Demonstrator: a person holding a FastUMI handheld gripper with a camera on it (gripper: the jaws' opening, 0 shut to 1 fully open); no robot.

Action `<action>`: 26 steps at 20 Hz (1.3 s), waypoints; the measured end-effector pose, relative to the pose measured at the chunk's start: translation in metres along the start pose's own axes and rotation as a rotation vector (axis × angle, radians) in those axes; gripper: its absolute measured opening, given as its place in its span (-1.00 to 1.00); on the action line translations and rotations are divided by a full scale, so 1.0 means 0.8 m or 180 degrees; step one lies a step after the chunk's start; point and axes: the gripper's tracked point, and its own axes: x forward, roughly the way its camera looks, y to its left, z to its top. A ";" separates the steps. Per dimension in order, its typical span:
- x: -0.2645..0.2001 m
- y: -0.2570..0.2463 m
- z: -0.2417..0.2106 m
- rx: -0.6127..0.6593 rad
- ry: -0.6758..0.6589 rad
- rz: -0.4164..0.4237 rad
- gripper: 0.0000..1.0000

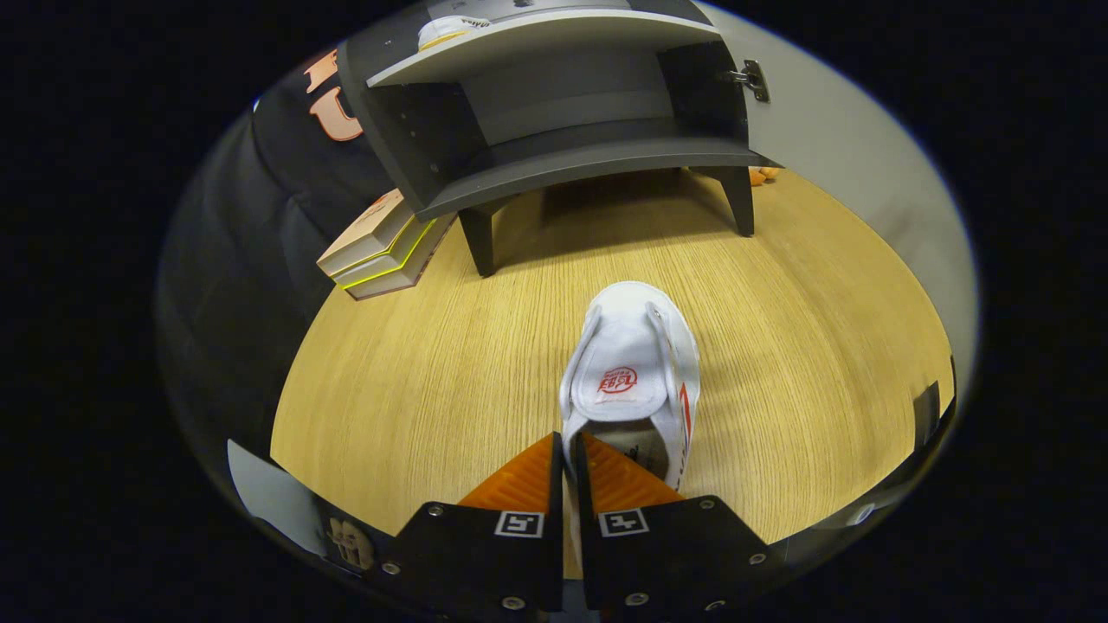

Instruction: Open the shoe cabinet door, grab the shoes and put them into the shoe cabinet, then close the shoe cabinet door.

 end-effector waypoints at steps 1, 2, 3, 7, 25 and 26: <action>0.006 0.000 0.003 0.0001 -0.0018 -0.0015 -0.82; 0.015 -0.001 0.007 -0.0003 -0.0042 -0.0041 -0.82; 0.023 -0.003 0.010 -0.0011 -0.0066 -0.0072 -0.82; 0.022 -0.010 0.017 -0.0193 -0.0168 -0.0200 -0.96; -0.161 0.012 0.164 -0.0645 -0.0890 -0.0324 -0.99; -0.167 0.014 0.178 -0.0685 -0.0958 -0.0333 -0.99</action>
